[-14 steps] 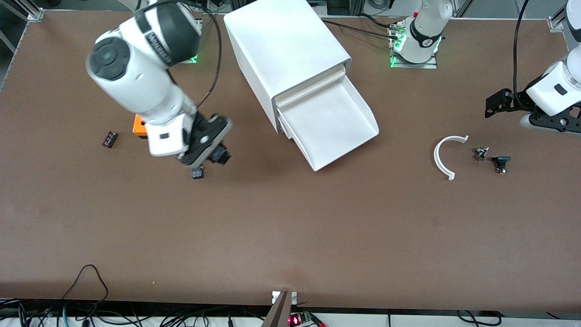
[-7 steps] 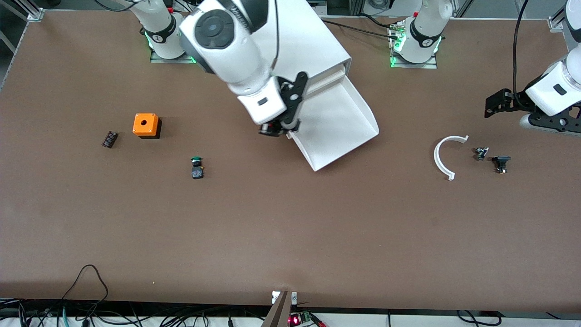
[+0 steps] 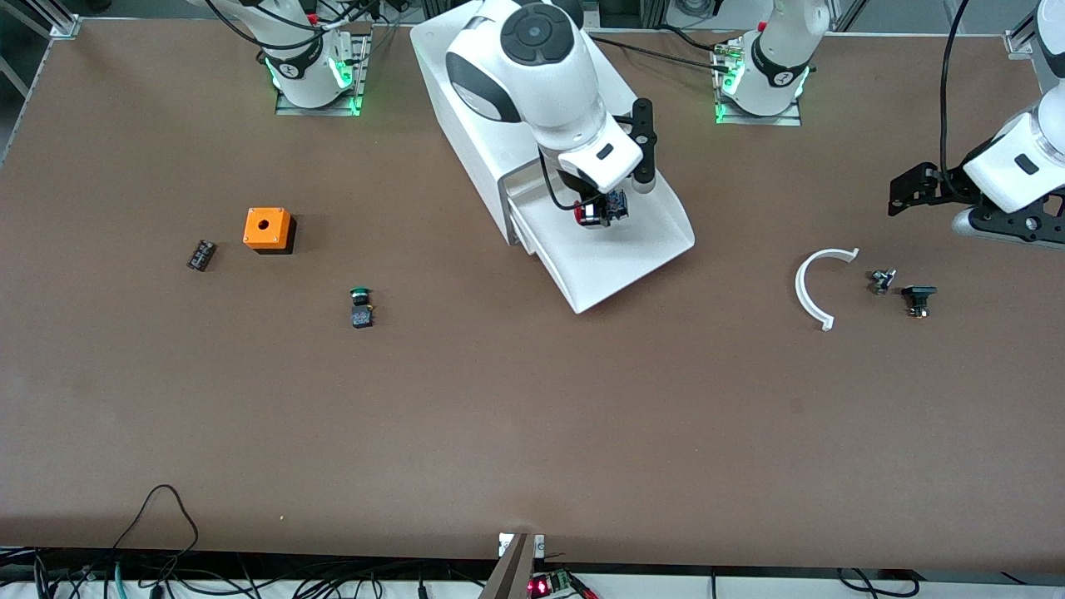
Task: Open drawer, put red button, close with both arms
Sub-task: 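Lower the red button into the drawer and open the right gripper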
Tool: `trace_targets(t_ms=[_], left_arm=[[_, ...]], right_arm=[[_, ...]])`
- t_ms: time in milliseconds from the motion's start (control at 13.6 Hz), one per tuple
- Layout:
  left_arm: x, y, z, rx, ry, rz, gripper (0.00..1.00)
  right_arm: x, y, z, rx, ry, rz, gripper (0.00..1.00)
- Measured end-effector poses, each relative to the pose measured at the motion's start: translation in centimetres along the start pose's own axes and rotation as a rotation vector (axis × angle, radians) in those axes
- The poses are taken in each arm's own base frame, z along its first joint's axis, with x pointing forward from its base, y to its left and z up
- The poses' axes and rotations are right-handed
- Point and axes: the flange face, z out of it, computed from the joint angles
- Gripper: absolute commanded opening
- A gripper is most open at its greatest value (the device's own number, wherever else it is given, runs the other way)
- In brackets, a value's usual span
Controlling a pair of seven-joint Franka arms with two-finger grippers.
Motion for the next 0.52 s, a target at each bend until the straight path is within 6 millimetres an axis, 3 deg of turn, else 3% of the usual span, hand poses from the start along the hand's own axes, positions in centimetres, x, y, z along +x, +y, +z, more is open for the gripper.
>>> trace_targets(t_ms=[295, 516], left_arm=[[0.1, 0.0, 0.1, 0.000, 0.001, 0.000, 1.00], [0.4, -0.1, 0.4, 0.000, 0.004, 0.000, 1.00]], right_arm=[[-1.3, 0.3, 5.1, 0.065, -0.067, -0.181, 0.34], [-0.8, -1.3, 7.9, 0.100, -0.112, -0.240, 0.34]])
